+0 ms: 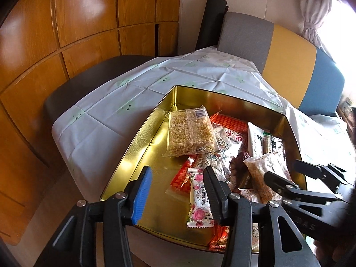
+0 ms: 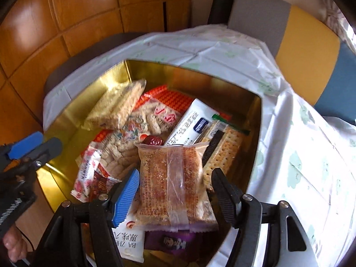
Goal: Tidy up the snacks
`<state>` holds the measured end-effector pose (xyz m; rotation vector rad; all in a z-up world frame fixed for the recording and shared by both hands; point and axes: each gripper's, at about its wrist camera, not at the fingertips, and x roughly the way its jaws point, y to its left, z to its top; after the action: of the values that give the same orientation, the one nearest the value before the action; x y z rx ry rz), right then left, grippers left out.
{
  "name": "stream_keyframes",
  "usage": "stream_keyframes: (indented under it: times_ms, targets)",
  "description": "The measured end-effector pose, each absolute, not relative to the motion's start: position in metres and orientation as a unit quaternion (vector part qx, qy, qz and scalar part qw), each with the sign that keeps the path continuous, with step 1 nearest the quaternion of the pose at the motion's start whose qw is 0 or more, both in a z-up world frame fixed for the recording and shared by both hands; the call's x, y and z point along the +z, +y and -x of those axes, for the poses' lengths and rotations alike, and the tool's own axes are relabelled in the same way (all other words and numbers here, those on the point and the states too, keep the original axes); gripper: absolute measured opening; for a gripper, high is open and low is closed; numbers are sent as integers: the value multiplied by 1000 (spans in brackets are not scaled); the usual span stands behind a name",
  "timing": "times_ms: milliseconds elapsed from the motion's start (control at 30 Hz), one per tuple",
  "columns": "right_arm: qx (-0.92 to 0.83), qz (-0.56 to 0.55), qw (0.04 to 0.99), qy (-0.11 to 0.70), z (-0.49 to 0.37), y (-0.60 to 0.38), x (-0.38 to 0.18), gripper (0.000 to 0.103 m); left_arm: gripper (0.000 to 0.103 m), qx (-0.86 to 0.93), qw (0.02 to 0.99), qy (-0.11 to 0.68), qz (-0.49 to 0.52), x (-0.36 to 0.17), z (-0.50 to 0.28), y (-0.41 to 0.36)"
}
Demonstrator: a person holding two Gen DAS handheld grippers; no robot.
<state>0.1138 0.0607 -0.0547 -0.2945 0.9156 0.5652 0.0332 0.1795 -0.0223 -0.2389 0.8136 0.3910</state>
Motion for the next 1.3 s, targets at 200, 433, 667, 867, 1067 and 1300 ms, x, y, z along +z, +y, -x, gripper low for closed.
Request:
stream_keyframes:
  times_ms: [200, 433, 667, 867, 1067, 1300]
  targets:
    - [235, 106, 880, 398, -90, 36, -36, 69, 49, 191, 902, 372, 110, -14, -27, 171]
    - [179, 70, 904, 382, -62, 7, -29, 69, 49, 169, 914, 356, 96, -9, -14, 147]
    - [160, 64, 913, 371, -44, -9, -30, 69, 57, 157, 922, 344, 86, -5, -4, 131]
    - [152, 59, 915, 368, -37, -17, -29, 69, 58, 153, 925, 339, 80, -2, -1, 124]
    - [146, 55, 918, 365, -35, -19, -29, 69, 59, 149, 928, 333, 75, 0, 2, 120]
    - [147, 56, 917, 367, -34, -18, -30, 69, 60, 147, 930, 329, 72, 2, 2, 119]
